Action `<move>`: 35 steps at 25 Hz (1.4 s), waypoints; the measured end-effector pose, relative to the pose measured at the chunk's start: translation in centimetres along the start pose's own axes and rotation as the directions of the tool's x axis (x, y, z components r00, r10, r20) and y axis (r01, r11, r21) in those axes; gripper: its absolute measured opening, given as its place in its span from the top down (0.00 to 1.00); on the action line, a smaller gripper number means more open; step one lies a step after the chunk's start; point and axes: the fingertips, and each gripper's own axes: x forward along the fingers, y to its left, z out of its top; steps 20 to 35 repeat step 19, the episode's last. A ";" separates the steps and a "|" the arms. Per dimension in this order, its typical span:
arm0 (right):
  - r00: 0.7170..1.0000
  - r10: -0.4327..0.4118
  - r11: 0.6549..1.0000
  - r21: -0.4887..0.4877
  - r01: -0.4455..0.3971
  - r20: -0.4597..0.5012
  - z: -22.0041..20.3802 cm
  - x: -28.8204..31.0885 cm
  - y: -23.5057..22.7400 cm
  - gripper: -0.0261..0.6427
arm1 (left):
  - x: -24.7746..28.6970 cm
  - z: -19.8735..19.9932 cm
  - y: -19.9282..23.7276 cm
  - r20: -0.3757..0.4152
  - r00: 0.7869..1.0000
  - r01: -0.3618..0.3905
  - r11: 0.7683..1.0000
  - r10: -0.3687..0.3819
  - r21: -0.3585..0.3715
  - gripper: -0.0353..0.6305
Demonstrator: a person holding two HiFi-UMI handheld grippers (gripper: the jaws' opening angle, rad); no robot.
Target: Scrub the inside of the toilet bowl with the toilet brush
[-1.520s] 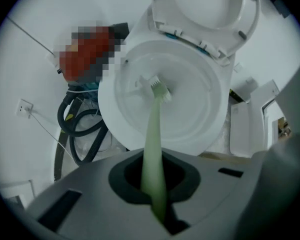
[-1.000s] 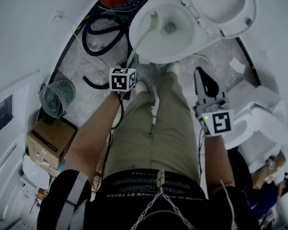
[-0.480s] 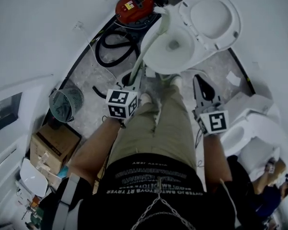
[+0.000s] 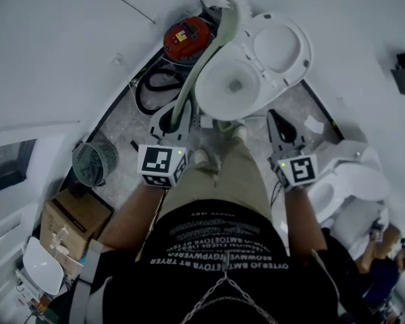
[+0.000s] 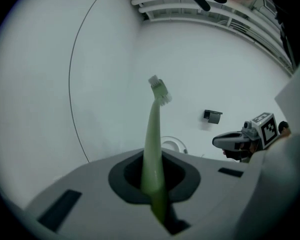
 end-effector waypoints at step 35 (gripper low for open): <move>0.999 -0.042 0.998 -0.042 0.044 0.030 6.2 -4.3 5.0 0.96 | -7.1 4.8 1.1 0.039 0.998 0.051 0.999 -0.051 0.008 0.94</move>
